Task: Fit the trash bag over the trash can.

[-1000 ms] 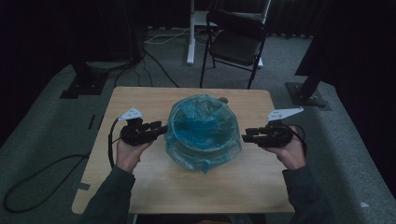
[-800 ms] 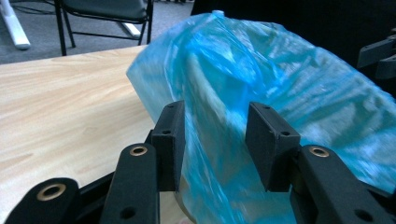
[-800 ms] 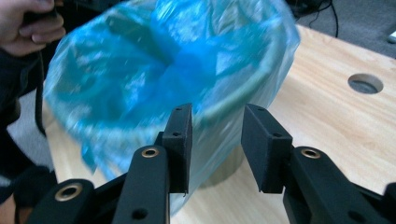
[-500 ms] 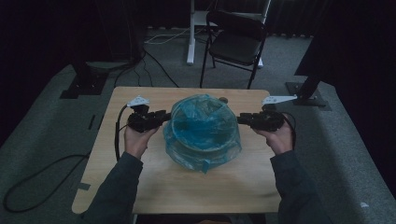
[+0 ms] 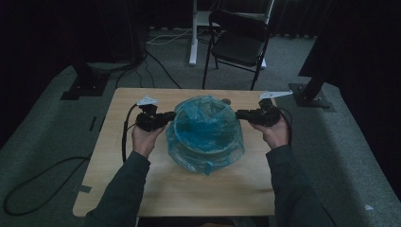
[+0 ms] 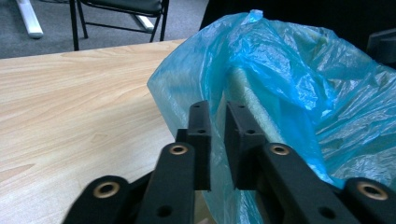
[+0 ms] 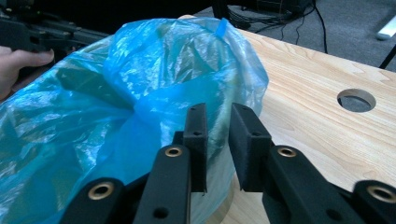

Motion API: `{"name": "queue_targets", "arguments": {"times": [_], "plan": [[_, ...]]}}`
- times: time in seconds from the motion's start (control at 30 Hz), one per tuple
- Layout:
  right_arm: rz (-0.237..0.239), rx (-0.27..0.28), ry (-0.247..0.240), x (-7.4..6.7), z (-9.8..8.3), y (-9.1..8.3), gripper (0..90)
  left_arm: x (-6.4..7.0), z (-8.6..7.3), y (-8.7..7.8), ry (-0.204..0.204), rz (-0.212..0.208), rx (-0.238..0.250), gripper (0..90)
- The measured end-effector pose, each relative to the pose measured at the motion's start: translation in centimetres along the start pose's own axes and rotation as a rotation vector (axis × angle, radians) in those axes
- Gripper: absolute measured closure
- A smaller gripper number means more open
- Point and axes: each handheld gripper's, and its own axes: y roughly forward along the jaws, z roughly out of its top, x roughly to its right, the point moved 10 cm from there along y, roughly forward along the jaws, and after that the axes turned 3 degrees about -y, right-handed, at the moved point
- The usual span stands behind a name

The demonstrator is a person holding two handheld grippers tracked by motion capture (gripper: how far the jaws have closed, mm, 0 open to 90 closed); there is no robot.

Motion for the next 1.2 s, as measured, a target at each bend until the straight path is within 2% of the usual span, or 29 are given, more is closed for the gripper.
{"name": "queue_targets", "arguments": {"times": [0.13,0.17,0.23,0.37,0.63,0.77,0.97,1.07,1.2], "plan": [[0.017,0.007,0.021,0.3,0.1,0.3,80.0,0.0,0.0,0.4,-0.002,-0.009,-0.002,84.1],[0.024,0.011,0.026,0.3,0.1,0.3,81.0,-0.1,0.0,0.6,0.003,0.002,-0.01,84.5],[0.032,0.022,0.036,0.5,0.3,0.3,86.7,-0.2,-0.2,1.1,0.006,0.004,-0.024,85.0],[0.018,0.019,0.045,0.9,0.3,0.3,90.0,0.3,-0.8,2.2,0.02,-0.003,-0.056,85.0],[-0.025,-0.044,0.073,2.2,-1.1,0.6,90.0,0.8,-1.5,3.0,0.019,-0.014,-0.078,85.8],[-0.028,-0.088,0.092,2.5,-2.0,0.8,90.0,1.0,-1.9,3.3,0.027,-0.023,-0.093,85.3],[-0.059,-0.134,0.109,3.1,-2.9,0.7,90.0,0.6,-2.4,3.2,0.025,-0.013,-0.1,83.2],[-0.064,-0.13,0.109,3.2,-3.0,0.5,89.4,0.1,-2.2,2.8,0.012,-0.004,-0.083,81.6],[-0.081,-0.086,0.1,3.3,-2.5,-0.3,78.1,-0.4,-1.7,1.9,0.009,0.002,-0.055,78.3]]}}
